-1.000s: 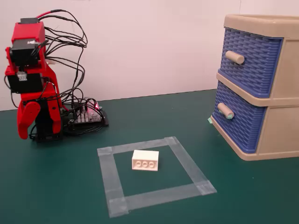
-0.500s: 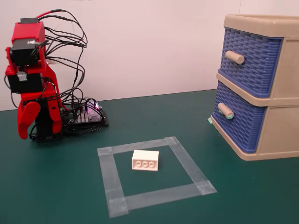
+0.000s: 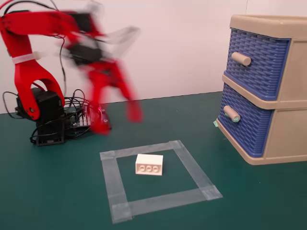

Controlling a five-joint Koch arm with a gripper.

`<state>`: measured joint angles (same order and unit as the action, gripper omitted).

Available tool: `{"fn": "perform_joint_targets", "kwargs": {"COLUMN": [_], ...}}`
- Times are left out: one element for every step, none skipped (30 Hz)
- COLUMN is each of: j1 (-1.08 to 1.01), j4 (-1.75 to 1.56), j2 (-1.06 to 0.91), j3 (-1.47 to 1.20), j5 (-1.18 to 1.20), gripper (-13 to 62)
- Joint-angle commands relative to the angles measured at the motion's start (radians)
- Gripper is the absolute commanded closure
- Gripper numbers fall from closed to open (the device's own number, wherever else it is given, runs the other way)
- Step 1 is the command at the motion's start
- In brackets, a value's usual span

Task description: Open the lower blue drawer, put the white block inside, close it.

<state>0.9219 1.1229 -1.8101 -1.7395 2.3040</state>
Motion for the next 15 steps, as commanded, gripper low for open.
{"fn": "perform_joint_targets", "kwargs": {"j1": [0.121,0.173,0.219,0.258,0.290,0.321,0.341,0.356,0.377,0.390,0.399,0.407,0.410,0.411,0.425], "j4": [-0.212,-0.284,-0.354,-0.440,-0.540,-0.699,-0.821,-0.957,-1.137,-1.269,-1.408,-1.539,-1.652,-1.764,-1.878], "j2": [0.086,0.127,0.163,0.193,0.222,0.268,0.310,0.354,0.407,0.439,0.469,0.494,0.514,0.529,0.551], "j3": [0.067,0.069,0.064,0.063,0.058,0.038,0.015,-0.011,-0.052,-0.089,-0.135,-0.179,-0.219,-0.247,-0.265], "j5": [0.225,0.265,0.295,0.316,0.331,0.345,0.351,0.354,0.356,0.357,0.357,0.357,0.357,0.360,0.367], "gripper": [15.5,15.5,15.5,15.6,15.6,15.7,15.7,15.7,15.7,15.7,15.7,15.7,15.7,15.7,15.8]}}
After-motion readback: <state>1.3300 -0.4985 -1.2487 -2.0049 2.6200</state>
